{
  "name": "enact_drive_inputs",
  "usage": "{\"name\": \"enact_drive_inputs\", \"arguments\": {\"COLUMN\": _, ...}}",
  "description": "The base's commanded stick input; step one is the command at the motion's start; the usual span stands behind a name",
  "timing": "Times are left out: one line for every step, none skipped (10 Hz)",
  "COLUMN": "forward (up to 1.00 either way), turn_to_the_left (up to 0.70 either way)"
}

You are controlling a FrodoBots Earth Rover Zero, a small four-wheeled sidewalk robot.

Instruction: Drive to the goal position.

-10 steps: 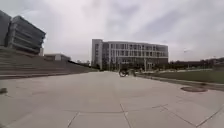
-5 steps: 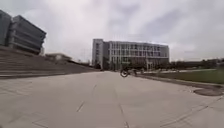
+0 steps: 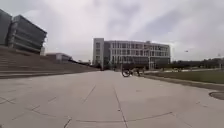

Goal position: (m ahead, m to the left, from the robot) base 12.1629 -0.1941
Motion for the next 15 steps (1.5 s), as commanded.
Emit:
{"name": "enact_drive_inputs", "arguments": {"forward": 1.00, "turn_to_the_left": 0.00}}
{"name": "enact_drive_inputs", "arguments": {"forward": 1.00, "turn_to_the_left": 0.00}}
{"name": "enact_drive_inputs", "arguments": {"forward": 1.00, "turn_to_the_left": 0.00}}
{"name": "enact_drive_inputs", "arguments": {"forward": 1.00, "turn_to_the_left": 0.00}}
{"name": "enact_drive_inputs", "arguments": {"forward": 1.00, "turn_to_the_left": 0.00}}
{"name": "enact_drive_inputs", "arguments": {"forward": 1.00, "turn_to_the_left": 0.00}}
{"name": "enact_drive_inputs", "arguments": {"forward": 1.00, "turn_to_the_left": 0.00}}
{"name": "enact_drive_inputs", "arguments": {"forward": 1.00, "turn_to_the_left": 0.00}}
{"name": "enact_drive_inputs", "arguments": {"forward": 1.00, "turn_to_the_left": 0.00}}
{"name": "enact_drive_inputs", "arguments": {"forward": 1.00, "turn_to_the_left": 0.00}}
{"name": "enact_drive_inputs", "arguments": {"forward": 1.00, "turn_to_the_left": 0.00}}
{"name": "enact_drive_inputs", "arguments": {"forward": 1.00, "turn_to_the_left": -0.40}}
{"name": "enact_drive_inputs", "arguments": {"forward": 1.00, "turn_to_the_left": -0.40}}
{"name": "enact_drive_inputs", "arguments": {"forward": 1.00, "turn_to_the_left": -0.29}}
{"name": "enact_drive_inputs", "arguments": {"forward": 1.00, "turn_to_the_left": -0.01}}
